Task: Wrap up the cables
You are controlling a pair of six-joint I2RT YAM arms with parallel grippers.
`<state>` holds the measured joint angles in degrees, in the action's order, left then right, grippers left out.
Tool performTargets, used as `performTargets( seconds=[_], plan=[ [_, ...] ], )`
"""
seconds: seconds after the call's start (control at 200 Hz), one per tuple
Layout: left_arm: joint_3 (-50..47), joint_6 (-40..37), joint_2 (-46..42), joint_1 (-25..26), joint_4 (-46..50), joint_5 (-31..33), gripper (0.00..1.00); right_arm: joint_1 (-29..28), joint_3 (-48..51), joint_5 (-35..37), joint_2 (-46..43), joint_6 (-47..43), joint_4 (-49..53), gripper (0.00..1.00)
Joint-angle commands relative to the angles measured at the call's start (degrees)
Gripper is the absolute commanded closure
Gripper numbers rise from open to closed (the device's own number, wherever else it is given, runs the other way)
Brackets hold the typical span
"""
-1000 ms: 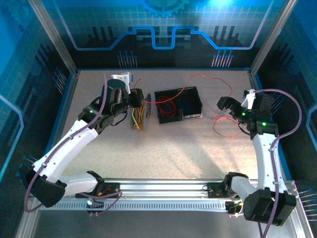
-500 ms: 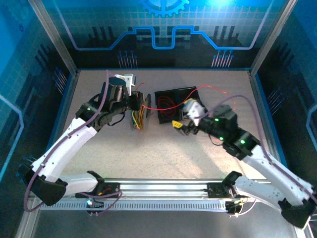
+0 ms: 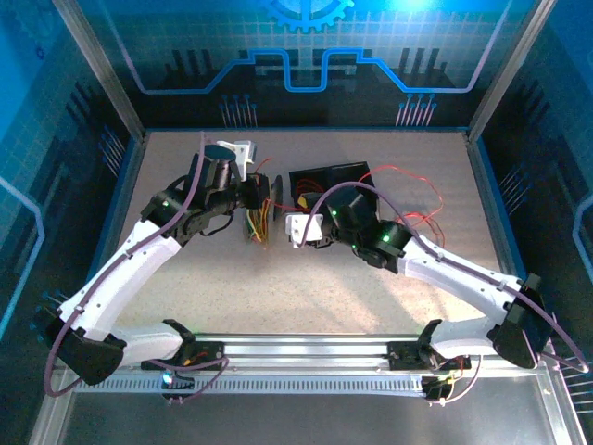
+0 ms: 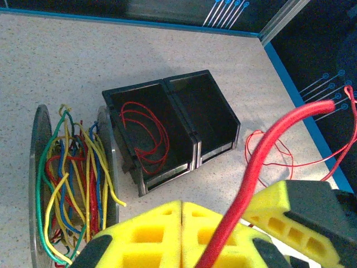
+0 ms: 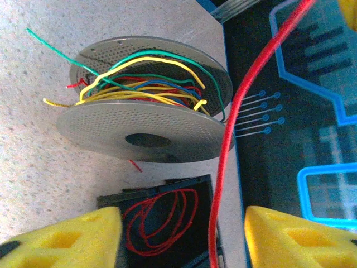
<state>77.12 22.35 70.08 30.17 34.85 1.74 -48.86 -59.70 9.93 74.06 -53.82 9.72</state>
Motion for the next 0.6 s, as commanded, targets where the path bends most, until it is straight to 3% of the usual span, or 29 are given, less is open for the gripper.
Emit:
performTargets(
  seconds=[0.0,0.055,0.13,0.185,0.255,0.38,0.485,0.595],
  plan=[
    [0.22,0.37,-0.74,-0.05,-0.19,-1.27,1.00,-0.67,-1.22,2.08,1.45,-2.30,-3.14,0.61],
    [0.04,1.02,-0.74,-0.18,-1.02,-2.54,1.00,-0.71,-0.12,2.55,1.74,-1.81,-4.41,0.75],
    [0.08,2.12,-0.65,-0.46,-1.82,-4.06,1.00,-0.82,1.38,2.46,1.87,-0.53,-6.19,0.80],
    [-0.27,2.77,-0.65,-0.59,-2.60,-4.54,1.00,-1.11,1.59,2.46,1.97,0.85,-5.95,1.00],
    [-0.62,3.38,-0.65,-1.07,-3.12,-5.18,0.99,-1.48,2.08,0.90,1.43,3.92,-5.02,1.00],
    [-1.52,3.65,-1.75,-2.07,-3.39,-5.24,0.37,-2.25,2.08,-6.19,0.34,10.33,1.80,1.00],
    [-2.35,3.51,-4.10,-2.92,-2.71,-3.52,0.03,-2.19,0.77,-12.09,0.55,14.25,9.37,1.00],
    [-4.00,3.56,-7.65,-4.17,-1.69,-1.56,0.01,-2.51,0.87,-12.72,1.17,18.29,10.89,1.00]
  ],
)
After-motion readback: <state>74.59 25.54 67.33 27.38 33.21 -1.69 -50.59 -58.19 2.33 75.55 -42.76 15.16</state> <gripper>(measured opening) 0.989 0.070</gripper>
